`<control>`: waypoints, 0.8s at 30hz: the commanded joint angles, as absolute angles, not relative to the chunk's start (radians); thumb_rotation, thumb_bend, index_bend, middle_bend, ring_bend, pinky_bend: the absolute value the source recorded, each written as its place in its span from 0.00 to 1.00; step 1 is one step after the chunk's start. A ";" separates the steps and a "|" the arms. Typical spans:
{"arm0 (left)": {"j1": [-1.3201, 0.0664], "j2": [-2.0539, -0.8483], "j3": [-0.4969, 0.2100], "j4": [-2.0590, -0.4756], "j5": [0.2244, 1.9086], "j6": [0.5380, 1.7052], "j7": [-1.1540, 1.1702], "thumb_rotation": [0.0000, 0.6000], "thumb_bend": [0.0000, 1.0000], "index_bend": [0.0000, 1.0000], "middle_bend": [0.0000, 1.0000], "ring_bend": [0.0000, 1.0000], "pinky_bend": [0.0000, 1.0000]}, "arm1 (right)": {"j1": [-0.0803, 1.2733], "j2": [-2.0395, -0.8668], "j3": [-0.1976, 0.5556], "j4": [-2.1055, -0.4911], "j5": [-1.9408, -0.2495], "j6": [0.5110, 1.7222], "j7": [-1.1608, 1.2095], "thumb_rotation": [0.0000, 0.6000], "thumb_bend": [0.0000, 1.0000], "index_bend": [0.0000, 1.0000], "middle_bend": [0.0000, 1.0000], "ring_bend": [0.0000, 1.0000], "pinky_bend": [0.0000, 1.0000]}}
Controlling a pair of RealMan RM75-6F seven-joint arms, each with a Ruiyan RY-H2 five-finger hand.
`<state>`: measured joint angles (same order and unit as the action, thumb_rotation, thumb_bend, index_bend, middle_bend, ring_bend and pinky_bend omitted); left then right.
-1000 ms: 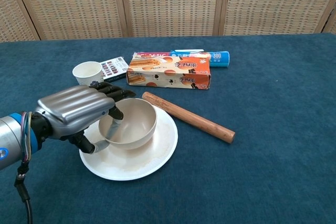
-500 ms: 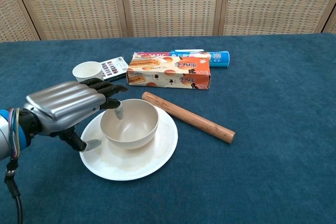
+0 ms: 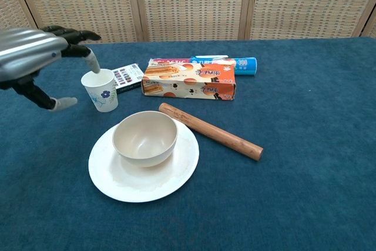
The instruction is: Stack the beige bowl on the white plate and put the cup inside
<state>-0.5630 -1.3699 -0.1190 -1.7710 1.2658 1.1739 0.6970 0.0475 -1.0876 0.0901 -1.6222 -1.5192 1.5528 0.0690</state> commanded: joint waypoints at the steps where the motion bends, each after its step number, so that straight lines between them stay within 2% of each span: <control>1: -0.573 -1.338 -0.148 -1.740 1.211 1.145 0.669 1.00 0.31 0.30 0.00 0.00 0.00 | 0.047 -1.088 0.089 -1.624 -1.520 1.553 0.066 1.00 0.20 0.03 0.00 0.00 0.00; 13: -0.663 -1.434 -0.193 -1.485 1.094 1.026 0.631 1.00 0.32 0.38 0.00 0.00 0.00 | 0.053 -1.089 0.090 -1.622 -1.510 1.537 0.071 1.00 0.20 0.03 0.00 0.00 0.00; 24: -0.715 -1.527 -0.188 -1.367 1.025 0.980 0.673 1.00 0.32 0.43 0.00 0.00 0.00 | 0.054 -1.086 0.093 -1.612 -1.503 1.530 0.099 1.00 0.20 0.03 0.00 0.00 0.00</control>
